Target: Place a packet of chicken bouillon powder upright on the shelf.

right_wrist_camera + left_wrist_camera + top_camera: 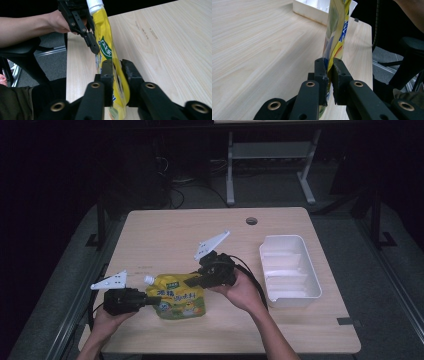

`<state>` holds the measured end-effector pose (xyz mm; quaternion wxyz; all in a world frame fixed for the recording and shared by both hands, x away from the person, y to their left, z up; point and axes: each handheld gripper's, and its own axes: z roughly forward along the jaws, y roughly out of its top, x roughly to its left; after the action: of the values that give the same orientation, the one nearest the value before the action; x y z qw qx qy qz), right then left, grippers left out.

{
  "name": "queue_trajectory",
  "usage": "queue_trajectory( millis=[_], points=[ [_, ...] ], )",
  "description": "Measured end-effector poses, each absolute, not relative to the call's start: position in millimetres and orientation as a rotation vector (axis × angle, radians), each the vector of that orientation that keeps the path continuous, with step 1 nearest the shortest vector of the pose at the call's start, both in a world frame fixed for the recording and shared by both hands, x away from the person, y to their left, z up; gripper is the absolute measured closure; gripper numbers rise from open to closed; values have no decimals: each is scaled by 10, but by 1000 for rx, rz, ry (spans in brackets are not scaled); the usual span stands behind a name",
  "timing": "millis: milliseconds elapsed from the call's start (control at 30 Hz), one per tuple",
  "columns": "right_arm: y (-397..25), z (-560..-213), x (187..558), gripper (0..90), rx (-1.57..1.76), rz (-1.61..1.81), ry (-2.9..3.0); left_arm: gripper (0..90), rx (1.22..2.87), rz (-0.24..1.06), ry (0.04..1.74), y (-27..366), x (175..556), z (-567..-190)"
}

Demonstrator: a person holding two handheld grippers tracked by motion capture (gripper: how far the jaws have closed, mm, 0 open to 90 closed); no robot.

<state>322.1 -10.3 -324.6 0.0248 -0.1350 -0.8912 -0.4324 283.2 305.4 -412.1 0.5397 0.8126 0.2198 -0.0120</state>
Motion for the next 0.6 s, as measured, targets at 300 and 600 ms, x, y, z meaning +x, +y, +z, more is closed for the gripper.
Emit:
queue_trajectory(
  millis=[300, 600],
  points=[
    [-98, -3397, 3232, 684, -441, -1325, -2737, 832, 1936, -24, 527, 3053, 2831, -4117],
    [-38, -3543, 3243, 695, -464, -1314, -2718, 831, 1938, -22, 529, 3054, 2835, -4116]
  ],
)
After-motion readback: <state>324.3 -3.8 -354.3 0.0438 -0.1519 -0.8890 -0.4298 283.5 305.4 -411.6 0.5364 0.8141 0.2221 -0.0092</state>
